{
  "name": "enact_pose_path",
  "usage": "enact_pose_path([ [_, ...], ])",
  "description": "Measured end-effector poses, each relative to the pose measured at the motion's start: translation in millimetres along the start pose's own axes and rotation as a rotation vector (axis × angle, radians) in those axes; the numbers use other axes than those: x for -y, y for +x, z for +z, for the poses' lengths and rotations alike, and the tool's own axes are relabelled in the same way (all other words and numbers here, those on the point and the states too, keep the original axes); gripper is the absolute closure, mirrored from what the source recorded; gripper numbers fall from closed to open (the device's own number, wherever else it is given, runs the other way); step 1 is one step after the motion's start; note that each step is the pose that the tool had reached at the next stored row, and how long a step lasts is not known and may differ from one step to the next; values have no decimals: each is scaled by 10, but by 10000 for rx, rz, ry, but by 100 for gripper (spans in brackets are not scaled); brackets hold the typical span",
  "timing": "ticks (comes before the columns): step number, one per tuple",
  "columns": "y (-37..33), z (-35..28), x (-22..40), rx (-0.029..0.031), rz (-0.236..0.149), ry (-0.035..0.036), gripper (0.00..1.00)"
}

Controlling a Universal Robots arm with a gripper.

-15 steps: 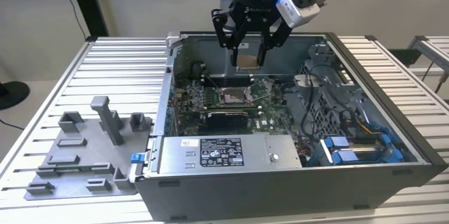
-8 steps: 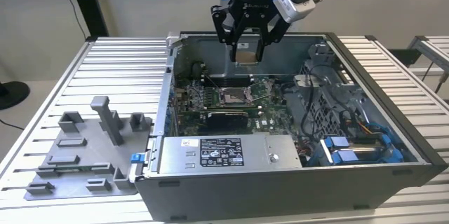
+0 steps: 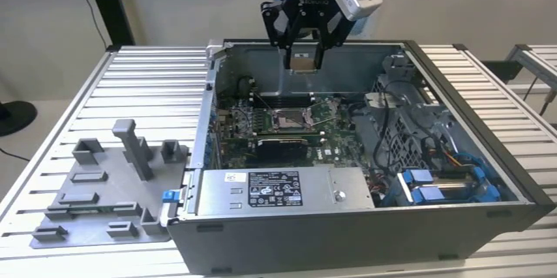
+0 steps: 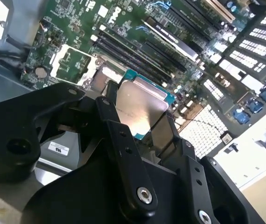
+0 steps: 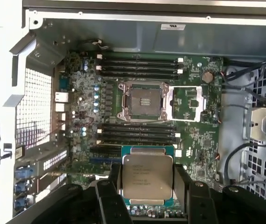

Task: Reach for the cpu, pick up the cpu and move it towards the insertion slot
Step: 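Pick up the cpu and move it towards the insertion slot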

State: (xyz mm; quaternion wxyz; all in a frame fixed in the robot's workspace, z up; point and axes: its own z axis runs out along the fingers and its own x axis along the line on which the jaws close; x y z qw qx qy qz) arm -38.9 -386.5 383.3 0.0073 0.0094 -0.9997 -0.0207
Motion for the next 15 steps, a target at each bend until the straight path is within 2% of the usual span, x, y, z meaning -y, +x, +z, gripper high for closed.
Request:
enact_pose_path([
  [4,-2,45,-95,0,0,0,100],
  [9,-5,105,-260,0,0,0,100],
  [12,-7,118,-348,0,1,0,100],
  [15,-12,121,-405,0,0,0,100],
])
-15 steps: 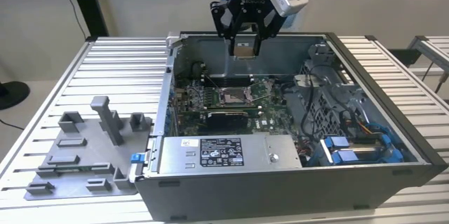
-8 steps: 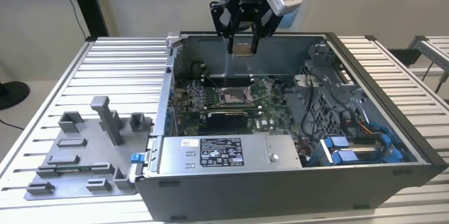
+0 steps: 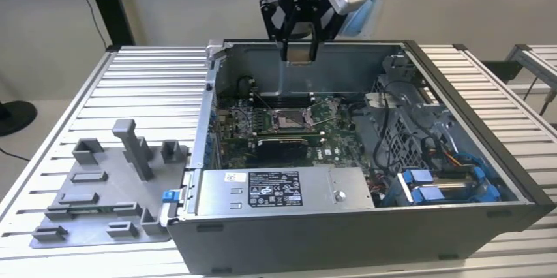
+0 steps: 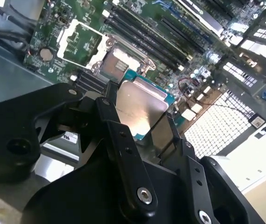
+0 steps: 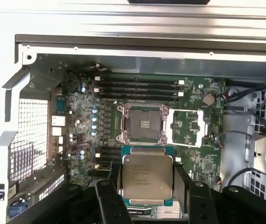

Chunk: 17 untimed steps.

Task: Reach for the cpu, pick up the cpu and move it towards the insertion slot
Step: 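Pick up the cpu and move it towards the insertion slot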

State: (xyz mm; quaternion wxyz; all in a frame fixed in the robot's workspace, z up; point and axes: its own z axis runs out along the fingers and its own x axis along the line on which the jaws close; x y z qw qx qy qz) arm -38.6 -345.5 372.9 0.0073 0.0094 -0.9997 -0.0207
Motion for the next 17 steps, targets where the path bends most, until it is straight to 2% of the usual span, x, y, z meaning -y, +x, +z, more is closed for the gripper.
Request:
enact_pose_path([
  [8,-41,2,-75,-1,1,1,100],
  [17,-43,-25,-95,0,1,6,100],
])
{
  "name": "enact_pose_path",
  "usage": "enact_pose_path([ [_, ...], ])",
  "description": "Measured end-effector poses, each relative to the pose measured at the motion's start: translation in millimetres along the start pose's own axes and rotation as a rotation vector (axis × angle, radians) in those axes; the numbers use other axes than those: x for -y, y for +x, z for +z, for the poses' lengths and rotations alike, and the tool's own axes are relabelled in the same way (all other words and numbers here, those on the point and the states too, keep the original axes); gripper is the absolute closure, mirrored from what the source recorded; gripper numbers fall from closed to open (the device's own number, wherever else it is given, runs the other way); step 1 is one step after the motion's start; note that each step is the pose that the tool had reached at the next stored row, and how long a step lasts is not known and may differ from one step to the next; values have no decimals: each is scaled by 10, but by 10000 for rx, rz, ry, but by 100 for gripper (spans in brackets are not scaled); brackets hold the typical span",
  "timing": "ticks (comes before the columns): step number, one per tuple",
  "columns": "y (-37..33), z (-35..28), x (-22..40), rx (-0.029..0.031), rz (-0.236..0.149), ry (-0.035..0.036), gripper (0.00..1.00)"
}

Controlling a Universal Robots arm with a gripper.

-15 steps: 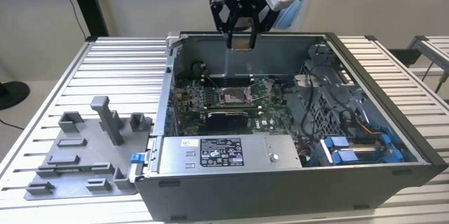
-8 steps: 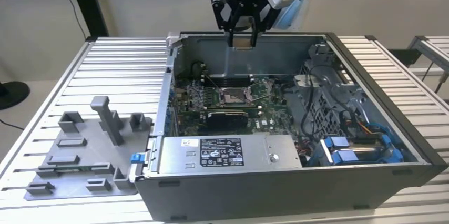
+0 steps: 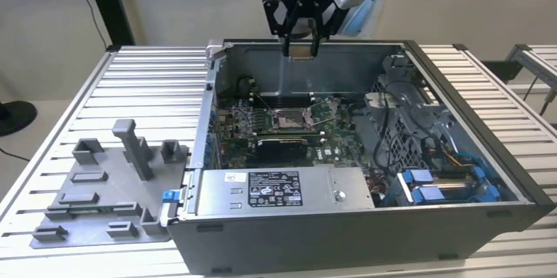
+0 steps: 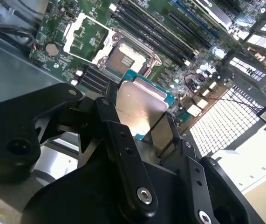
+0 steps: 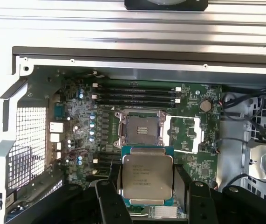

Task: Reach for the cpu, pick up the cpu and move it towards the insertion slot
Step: 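Pick up the cpu and move it towards the insertion slot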

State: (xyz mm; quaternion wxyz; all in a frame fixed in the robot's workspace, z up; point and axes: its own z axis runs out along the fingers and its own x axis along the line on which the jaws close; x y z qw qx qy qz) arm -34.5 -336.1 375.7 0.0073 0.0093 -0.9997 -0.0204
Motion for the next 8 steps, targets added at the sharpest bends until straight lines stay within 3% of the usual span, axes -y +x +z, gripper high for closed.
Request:
enact_pose_path([
  [8,-1,0,-6,-1,-1,1,100],
])
